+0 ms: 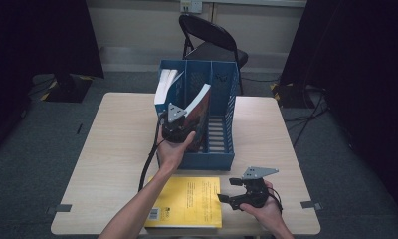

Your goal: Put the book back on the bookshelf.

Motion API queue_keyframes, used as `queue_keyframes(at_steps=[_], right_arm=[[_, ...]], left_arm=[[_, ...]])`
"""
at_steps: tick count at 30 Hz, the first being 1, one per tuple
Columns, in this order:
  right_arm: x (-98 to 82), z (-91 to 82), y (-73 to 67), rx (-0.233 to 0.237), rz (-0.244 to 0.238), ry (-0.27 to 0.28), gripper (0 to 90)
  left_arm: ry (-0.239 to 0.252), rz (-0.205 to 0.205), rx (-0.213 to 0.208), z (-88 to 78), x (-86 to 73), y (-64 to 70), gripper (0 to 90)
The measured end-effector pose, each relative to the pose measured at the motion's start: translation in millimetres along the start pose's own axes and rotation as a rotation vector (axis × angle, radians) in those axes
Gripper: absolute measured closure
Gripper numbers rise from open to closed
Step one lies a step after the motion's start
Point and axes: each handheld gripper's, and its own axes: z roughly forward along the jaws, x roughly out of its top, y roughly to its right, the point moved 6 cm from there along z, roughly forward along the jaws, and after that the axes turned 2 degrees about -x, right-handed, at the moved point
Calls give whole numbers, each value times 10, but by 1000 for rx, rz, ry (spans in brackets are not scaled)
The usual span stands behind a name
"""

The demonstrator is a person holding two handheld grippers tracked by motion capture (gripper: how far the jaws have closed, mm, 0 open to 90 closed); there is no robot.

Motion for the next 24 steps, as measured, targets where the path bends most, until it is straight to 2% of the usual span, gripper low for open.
queue_keyframes(at_steps=[4,8,11,14,15,19,22,24], right_arm=[[-7,0,12,-1,2,-3,196],[-10,10,7,-1,0,-7,195],[-13,19,-1,2,-4,-13,196],[-15,21,-2,3,-4,-14,196],[-14,22,1,2,-2,-14,196],[-10,24,4,-1,-2,-13,196],[-7,26,7,-2,0,-12,197],[-7,28,7,-1,-1,-13,200]], left_arm=[[-15,-8,-12,-31,2,2,713],[-33,16,-42,-67,6,29,675],[-41,-15,-58,-100,17,32,650],[-50,-12,-73,-117,25,25,631],[-65,-22,-86,-132,35,8,617],[-76,-6,-75,-147,65,-4,606],[-86,-5,-68,-153,76,-15,635],[-97,-14,-79,-159,83,-25,634]])
